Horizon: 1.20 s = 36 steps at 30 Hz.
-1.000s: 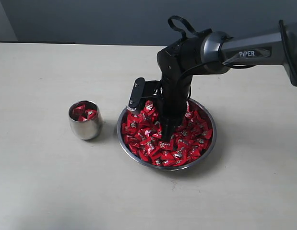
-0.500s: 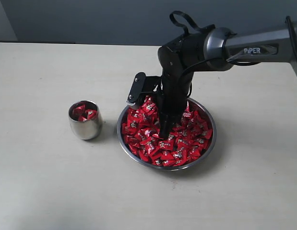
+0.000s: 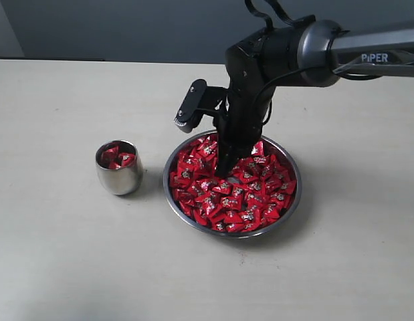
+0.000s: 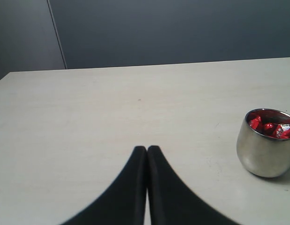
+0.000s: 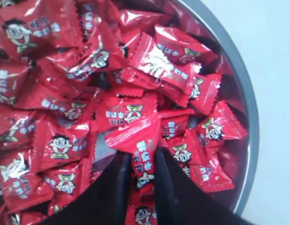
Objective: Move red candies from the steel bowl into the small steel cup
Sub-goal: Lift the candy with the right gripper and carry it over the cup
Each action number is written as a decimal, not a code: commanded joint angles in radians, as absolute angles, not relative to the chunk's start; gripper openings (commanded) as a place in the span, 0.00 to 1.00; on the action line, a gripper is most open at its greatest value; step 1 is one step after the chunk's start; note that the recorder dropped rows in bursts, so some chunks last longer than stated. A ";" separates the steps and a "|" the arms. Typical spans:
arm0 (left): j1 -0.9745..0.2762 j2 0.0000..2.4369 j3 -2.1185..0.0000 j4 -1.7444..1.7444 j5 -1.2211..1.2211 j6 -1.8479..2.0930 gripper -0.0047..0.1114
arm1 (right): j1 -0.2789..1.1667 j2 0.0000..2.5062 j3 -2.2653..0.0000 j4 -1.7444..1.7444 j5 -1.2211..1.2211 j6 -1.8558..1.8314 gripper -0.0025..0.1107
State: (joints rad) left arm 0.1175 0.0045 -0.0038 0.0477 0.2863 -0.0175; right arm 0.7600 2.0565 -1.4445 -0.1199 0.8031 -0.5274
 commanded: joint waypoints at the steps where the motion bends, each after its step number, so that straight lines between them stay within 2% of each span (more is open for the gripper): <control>1: 0.118 0.000 0.000 0.045 0.284 -0.019 0.04 | 0.759 2.042 -1.442 -0.126 0.811 -0.309 0.02; 9: 0.118 0.000 0.000 0.045 0.284 -0.019 0.04 | 0.759 2.041 -1.442 0.110 0.851 -0.148 0.02; 20: 0.118 0.000 0.000 0.045 0.284 -0.019 0.04 | 0.757 2.018 -1.444 0.219 0.700 -0.122 0.02; 25: 0.118 0.000 0.000 0.045 0.284 -0.019 0.04 | 0.757 2.016 -1.566 0.317 0.801 -0.307 0.02; 30: 0.118 0.000 0.000 0.045 0.284 -0.019 0.04 | 0.757 2.020 -1.725 0.351 0.856 -0.331 0.02; 36: 0.118 0.000 0.000 0.045 0.284 -0.019 0.04 | 0.758 2.102 -1.932 0.398 1.054 -0.424 0.02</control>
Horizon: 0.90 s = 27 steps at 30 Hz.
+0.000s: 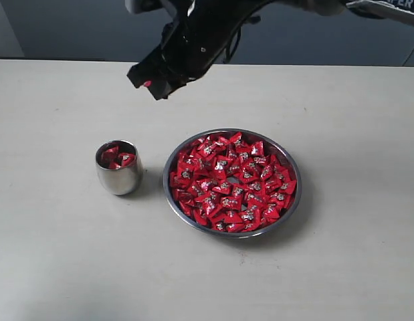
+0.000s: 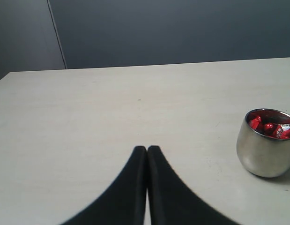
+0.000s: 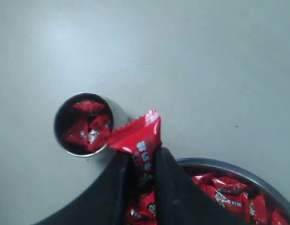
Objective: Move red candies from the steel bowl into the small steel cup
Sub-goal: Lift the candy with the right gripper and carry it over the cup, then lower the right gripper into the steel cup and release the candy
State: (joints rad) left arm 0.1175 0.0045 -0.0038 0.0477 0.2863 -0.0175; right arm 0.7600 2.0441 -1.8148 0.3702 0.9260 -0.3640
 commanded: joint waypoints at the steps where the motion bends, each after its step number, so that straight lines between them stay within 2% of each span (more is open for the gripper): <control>1: 0.118 0.000 0.000 0.045 0.284 -0.019 0.04 | 0.758 2.121 -1.959 0.401 1.080 -0.428 0.02; 6: 0.118 0.000 0.000 0.045 0.284 -0.019 0.04 | 0.765 2.229 -2.089 0.435 1.221 -0.430 0.02; 16: 0.118 0.000 0.000 0.045 0.284 -0.019 0.04 | 0.880 2.314 -2.160 0.343 1.182 -0.437 0.02; 27: 0.118 0.000 0.000 0.045 0.284 -0.019 0.04 | 0.910 2.358 -2.160 0.373 1.115 -0.415 0.02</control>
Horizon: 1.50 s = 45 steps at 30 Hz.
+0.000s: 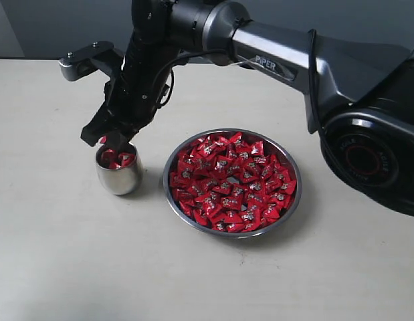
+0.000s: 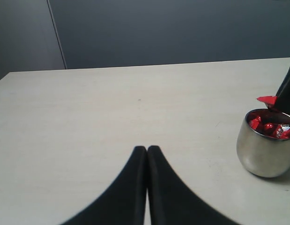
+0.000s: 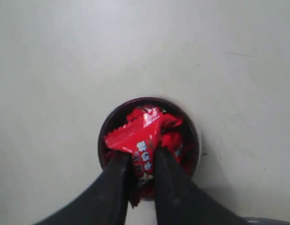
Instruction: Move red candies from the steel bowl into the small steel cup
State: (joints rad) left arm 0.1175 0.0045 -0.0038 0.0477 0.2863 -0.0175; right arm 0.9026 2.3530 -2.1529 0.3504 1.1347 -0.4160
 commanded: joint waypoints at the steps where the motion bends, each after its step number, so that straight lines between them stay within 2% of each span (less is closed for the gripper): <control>1: 0.118 0.000 0.000 0.045 0.284 -0.019 0.04 | 0.910 2.360 -2.160 0.374 1.115 -0.415 0.02; 11: 0.118 0.000 0.000 0.045 0.284 -0.019 0.04 | 0.910 2.371 -2.160 0.284 1.151 -0.394 0.02; 13: 0.118 0.000 0.000 0.045 0.284 -0.019 0.04 | 0.910 2.371 -2.160 0.282 1.153 -0.394 0.07; 18: 0.118 0.000 0.000 0.045 0.284 -0.019 0.04 | 0.910 2.371 -2.160 0.321 1.148 -0.392 0.35; 19: 0.118 0.000 0.000 0.045 0.284 -0.019 0.04 | 0.910 2.371 -2.160 0.323 1.148 -0.392 0.36; 45: 0.118 0.000 0.000 0.045 0.284 -0.019 0.04 | 0.909 2.239 -2.160 0.112 1.110 -0.309 0.34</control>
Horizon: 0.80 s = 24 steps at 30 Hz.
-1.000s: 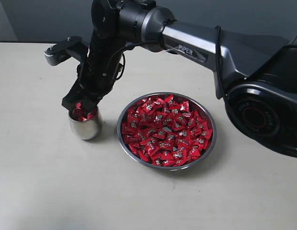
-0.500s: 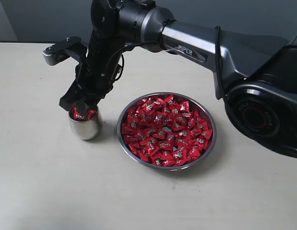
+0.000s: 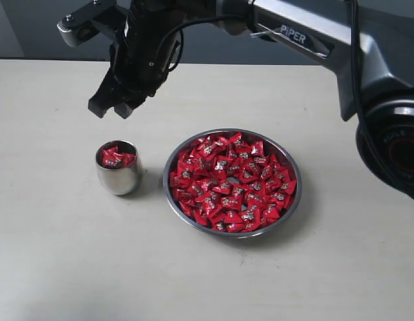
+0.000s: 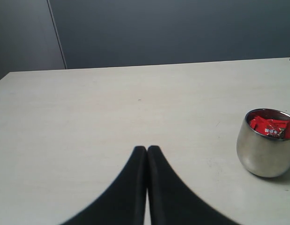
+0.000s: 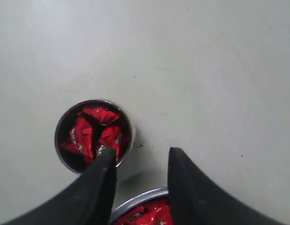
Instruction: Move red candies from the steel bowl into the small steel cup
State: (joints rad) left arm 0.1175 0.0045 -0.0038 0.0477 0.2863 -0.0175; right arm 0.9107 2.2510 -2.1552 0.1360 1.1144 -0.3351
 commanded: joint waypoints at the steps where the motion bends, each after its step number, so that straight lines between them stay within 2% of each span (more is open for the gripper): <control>1: 0.118 0.000 0.000 0.045 0.284 -0.019 0.04 | 0.909 2.239 -2.160 0.105 1.106 -0.301 0.32; 3: 0.118 0.000 0.000 0.045 0.284 -0.019 0.04 | 0.909 2.239 -2.160 0.101 1.102 -0.293 0.18; 4: 0.118 0.000 0.000 0.045 0.284 -0.019 0.04 | 0.909 2.239 -2.160 0.099 1.100 -0.291 0.06; 5: 0.118 0.000 0.000 0.045 0.284 -0.019 0.04 | 0.909 2.239 -2.160 0.099 1.095 -0.284 0.02; 10: 0.118 0.000 0.000 0.045 0.284 -0.019 0.04 | 0.897 2.239 -2.160 0.054 1.091 -0.223 0.02; 24: 0.118 0.000 0.000 0.045 0.284 -0.019 0.04 | 0.730 2.239 -2.158 0.192 1.198 -0.209 0.01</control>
State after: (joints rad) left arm 0.1175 0.0045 -0.0038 0.0477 0.2863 -0.0175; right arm 0.7510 2.2510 -2.1552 0.1856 1.1859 -0.2127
